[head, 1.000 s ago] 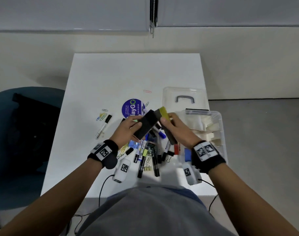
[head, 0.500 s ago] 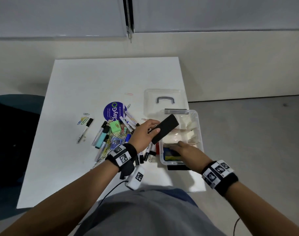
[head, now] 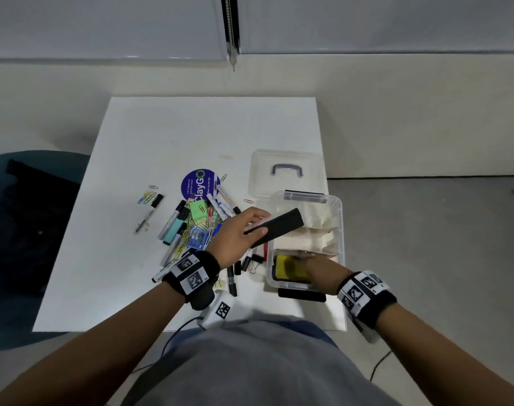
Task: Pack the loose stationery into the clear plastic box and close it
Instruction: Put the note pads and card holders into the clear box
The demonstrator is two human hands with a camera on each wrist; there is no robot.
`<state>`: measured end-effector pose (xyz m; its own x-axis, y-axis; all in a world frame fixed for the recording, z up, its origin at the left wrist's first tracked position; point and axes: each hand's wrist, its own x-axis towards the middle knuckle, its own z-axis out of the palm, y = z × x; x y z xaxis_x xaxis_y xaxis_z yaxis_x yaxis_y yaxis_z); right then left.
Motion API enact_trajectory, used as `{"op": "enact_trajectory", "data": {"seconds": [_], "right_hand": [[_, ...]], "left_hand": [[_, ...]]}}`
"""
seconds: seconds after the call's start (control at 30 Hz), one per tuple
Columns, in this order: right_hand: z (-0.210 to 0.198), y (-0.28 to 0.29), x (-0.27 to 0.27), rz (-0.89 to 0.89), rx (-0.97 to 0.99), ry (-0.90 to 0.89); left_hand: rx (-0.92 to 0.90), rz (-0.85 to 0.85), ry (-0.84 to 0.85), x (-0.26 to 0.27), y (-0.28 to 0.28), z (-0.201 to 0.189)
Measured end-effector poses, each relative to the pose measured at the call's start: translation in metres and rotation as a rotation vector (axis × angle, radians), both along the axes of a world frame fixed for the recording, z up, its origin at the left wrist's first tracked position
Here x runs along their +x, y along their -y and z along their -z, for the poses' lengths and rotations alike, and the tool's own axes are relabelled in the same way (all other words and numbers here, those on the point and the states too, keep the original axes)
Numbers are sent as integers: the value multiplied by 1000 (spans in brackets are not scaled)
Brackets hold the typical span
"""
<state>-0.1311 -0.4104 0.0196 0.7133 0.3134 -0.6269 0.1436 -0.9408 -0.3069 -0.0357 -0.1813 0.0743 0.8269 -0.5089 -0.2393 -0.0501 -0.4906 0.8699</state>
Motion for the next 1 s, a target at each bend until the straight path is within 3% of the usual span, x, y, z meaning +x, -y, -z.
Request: {"op": "enact_trajectory", "data": {"seconds": [0.07, 0.2, 0.27, 0.33, 0.43, 0.53, 0.6, 0.73, 0.9, 1.0], "right_hand": [[-16, 13, 2, 236, 161, -74], [-66, 22, -2, 1131, 915, -276], [-73, 21, -5, 1267, 1032, -342], [-71, 19, -11, 1294, 1041, -283], [-71, 32, -21, 1179, 840, -7], [-71, 40, -32, 815, 446, 197], [-64, 32, -35, 641, 280, 280], [-35, 8, -30, 567, 242, 305], [-19, -8, -26, 288, -158, 358], [-24, -18, -24, 267, -205, 344]], "left_hand": [[-8, 52, 12, -5, 3, -8], [53, 234, 225, -12, 16, -15], [53, 341, 329, -16, 28, -16], [32, 468, 382, -18, 40, -16], [91, 486, 294, -14, 45, -10], [277, 233, 288, -3, 42, 9], [391, 153, 222, -1, 46, 18], [406, 156, 105, -2, 58, 25], [425, 121, 92, 0, 58, 27], [421, 102, 93, 2, 53, 27]]}}
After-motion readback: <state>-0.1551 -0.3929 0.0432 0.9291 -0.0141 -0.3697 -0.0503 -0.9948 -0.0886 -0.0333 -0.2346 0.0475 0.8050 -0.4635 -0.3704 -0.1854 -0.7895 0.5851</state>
